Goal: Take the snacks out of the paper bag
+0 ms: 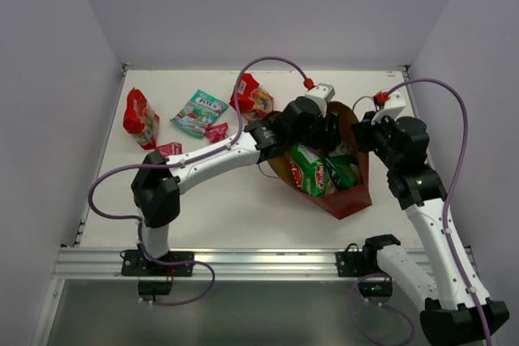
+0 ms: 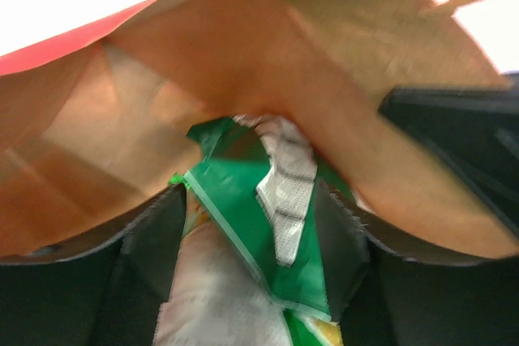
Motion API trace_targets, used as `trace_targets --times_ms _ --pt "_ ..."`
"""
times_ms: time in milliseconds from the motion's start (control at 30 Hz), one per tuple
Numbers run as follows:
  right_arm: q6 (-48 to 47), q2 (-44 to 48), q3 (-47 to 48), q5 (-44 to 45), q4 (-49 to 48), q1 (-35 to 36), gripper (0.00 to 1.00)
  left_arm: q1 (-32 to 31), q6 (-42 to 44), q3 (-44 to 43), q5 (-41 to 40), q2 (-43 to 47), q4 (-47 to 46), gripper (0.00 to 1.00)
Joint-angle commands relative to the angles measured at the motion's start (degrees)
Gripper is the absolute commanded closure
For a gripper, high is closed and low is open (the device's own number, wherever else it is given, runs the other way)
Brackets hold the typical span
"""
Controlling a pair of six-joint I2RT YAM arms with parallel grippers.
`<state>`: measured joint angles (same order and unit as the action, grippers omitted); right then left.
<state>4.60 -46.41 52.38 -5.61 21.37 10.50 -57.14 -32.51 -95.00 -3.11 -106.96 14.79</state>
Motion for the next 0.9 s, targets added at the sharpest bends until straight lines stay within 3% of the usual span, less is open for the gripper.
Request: trace_targets --times_ms 0,133,167,233,400,733,867 --pt "1.20 0.97 1.06 -1.25 -3.17 0.04 1.00 -0.42 -2.12 -3.61 0.83 -1.59 -3.36 0.34" --pt "1.11 1.15 0.62 -0.11 -2.73 0.04 1.00 -0.34 -2.21 -3.53 0.57 -1.15 -3.62 0.68" --pt "1.11 1.15 0.53 0.24 -2.47 0.04 1.00 -0.34 -1.94 -3.35 -0.04 0.07 -3.62 0.84" --pt "1.11 1.24 0.01 1.29 -2.56 -0.04 1.00 -0.34 -1.50 -2.91 -0.92 1.74 -3.54 0.98" --pt "1.90 0.71 -0.52 4.63 -2.64 -0.04 1.00 -0.34 0.78 -3.52 -2.95 9.30 -2.57 1.00" --pt "2.52 -0.43 -1.93 9.64 -2.56 -0.22 1.00 -0.25 8.25 -19.33 -3.21 17.83 5.68 1.00" --pt "2.69 -0.61 -2.19 11.23 -2.56 -0.48 1.00 -0.16 14.65 -24.52 -11.35 22.04 10.95 1.00"
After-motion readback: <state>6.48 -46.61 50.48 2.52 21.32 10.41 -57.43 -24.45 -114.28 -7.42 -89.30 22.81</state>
